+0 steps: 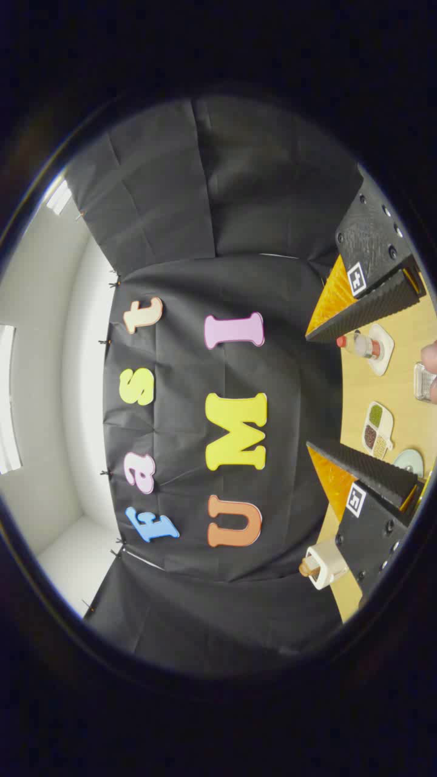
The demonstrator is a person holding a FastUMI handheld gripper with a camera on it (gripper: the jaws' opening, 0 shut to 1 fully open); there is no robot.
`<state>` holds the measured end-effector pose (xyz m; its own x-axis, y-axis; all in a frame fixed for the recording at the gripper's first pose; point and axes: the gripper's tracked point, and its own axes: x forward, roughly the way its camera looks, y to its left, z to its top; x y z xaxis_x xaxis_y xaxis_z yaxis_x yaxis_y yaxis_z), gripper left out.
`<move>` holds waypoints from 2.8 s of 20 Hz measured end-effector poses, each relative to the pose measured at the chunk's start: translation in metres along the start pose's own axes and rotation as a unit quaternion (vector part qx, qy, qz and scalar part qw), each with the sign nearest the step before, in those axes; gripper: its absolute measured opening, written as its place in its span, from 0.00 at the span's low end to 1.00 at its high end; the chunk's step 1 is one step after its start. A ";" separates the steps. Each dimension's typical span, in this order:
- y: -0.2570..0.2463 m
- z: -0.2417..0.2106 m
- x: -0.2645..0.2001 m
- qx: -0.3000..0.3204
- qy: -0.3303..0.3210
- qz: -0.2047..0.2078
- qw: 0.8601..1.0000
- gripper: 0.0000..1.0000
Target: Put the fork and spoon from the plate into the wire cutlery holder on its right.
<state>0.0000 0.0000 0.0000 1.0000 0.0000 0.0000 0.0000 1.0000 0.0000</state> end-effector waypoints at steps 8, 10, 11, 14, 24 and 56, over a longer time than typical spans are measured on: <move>0.015 -0.004 -0.011 -0.003 0.009 0.024 1.000 0.95; 0.021 -0.009 -0.013 -0.003 0.018 0.031 0.999 0.95; 0.025 -0.011 -0.012 -0.004 0.023 0.034 0.999 0.95; 0.037 -0.017 -0.013 -0.003 0.030 0.040 0.999 0.95; 0.101 -0.068 -0.017 -0.010 0.112 0.091 0.990 0.95; 0.180 -0.398 -0.074 -0.065 0.595 0.086 0.797 0.67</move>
<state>-0.0741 0.1798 -0.3977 0.2774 0.0595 -0.9589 -0.2134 0.9770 -0.0011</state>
